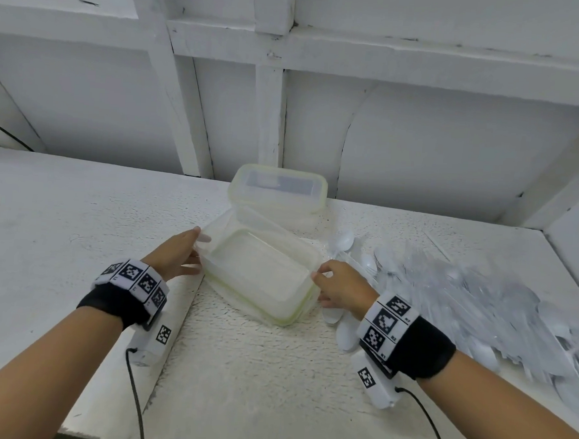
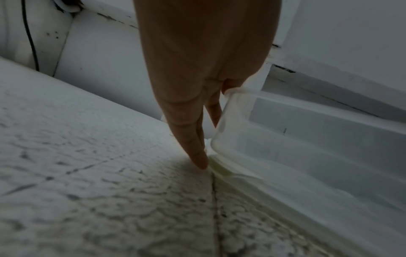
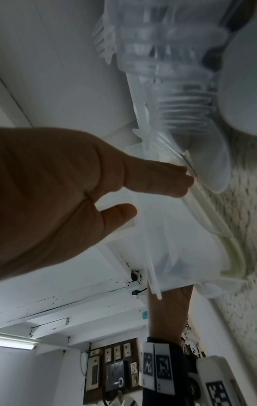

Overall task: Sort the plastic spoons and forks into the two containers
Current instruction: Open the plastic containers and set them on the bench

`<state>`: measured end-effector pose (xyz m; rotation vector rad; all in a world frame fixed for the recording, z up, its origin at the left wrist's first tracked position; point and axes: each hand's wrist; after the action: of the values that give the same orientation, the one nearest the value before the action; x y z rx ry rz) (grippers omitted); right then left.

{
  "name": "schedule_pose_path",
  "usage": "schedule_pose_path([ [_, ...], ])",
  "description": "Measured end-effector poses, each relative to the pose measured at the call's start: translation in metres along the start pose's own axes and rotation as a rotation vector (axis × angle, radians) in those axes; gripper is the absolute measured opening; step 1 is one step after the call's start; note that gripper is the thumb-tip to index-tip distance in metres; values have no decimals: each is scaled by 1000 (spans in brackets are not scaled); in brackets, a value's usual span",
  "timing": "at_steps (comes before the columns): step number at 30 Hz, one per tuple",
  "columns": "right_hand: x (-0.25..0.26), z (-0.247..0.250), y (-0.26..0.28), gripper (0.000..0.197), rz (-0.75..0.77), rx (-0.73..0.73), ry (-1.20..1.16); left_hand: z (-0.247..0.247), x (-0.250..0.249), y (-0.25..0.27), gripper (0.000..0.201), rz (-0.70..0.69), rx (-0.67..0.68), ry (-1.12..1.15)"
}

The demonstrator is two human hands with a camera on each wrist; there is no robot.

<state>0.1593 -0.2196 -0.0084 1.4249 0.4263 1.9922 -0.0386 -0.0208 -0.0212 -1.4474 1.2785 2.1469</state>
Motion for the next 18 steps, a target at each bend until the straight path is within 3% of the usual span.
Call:
schedule_pose_path([
  [3,1,5,-2,35,14,-6,51,4,2,7,25,50,29,15],
  [7,4,15,-5,33,24,-25,105,17,11,20,49,153,152,-19],
  [10,8,26,-5,36,8,11,176,28,12,23,39,178,209,-60],
  [13,25,51,-3,25,4,67,216,38,-5,16,28,164,174,-202],
  [18,69,109,-24,22,95,-21,34,41,-62,-20,20,43,9,-226],
])
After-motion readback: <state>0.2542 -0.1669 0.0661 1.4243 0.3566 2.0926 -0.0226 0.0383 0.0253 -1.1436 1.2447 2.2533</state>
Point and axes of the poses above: each hand's wrist, its own y-axis away from the middle knuckle, its own z-axis out of the back of the hand, x = y × z, and after that the axes turned 13 degrees about x, right-handed
